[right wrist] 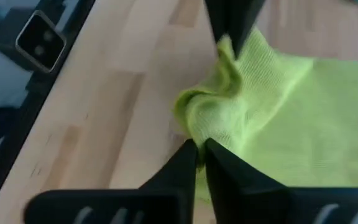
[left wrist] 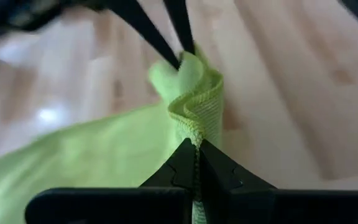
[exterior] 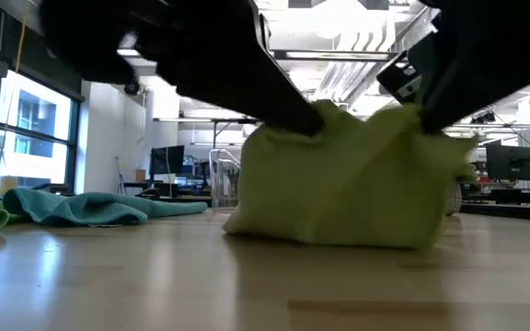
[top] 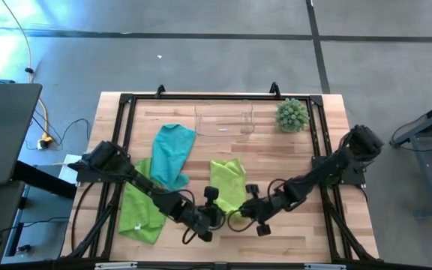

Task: Roll microfiber towels into tight, uniform cylinder then place into a basket
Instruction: Roll the light green microfiber cloth

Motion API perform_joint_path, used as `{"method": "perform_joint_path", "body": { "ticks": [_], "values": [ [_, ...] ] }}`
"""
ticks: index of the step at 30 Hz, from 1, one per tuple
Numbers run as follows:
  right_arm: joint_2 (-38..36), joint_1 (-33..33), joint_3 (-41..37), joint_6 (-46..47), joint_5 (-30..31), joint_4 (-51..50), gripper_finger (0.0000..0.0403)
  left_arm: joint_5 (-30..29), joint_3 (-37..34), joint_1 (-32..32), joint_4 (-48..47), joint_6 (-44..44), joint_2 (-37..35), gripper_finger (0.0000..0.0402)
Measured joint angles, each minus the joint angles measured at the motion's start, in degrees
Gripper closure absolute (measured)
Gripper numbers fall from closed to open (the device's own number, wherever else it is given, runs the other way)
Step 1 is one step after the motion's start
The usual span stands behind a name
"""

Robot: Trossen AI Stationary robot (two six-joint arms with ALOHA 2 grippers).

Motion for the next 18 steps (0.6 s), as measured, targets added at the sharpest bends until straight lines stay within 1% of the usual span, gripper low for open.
{"method": "perform_joint_path", "body": {
  "ticks": [2, 5, 7, 9, 11, 15, 16, 18],
  "values": [
    [0.94, 0.57, 1.05, 0.0, -1.04, 0.51, 0.034, 2.3, -0.09, -0.45, 0.03, -2.77, 0.05, 0.0398],
    [0.86, 1.23, 2.07, 0.0, -1.12, -0.28, 0.0309, 8.19, 0.09, -0.66, 1.2, -8.21, 0.02, 0.0398],
    [0.19, 1.54, 2.85, 0.0, -1.12, -2.51, 0.0295, 11.96, -0.02, -0.64, 1.62, -11.46, 0.02, 0.0397],
    [-0.05, 1.54, 3.73, -0.02, -0.6, -4.89, 0.0288, 12.66, 0.02, -0.79, 1.52, -14.15, 0.0, 0.039],
    [-0.04, 1.44, 3.97, -0.76, 2.27, -7.72, 0.0286, 12.65, 0.02, -1.04, 0.99, -15.42, 0.0, 0.0376],
    [0.55, 0.46, 3.25, -1.64, 12.22, -8.06, 0.0286, 13.42, 0.02, -1.57, -0.09, -16.62, 0.0, 0.0339],
    [0.78, -0.22, 2.91, -1.53, 13.89, -7.84, 0.0286, 13.6, 0.02, -1.78, -0.2, -17.26, 0.0, 0.0328],
    [1.65, -1.74, 2.87, -0.77, 15.04, -7.34, 0.0286, 13.64, 0.02, -2.19, -0.19, -17.49, 0.0, 0.0308]
  ]
}}
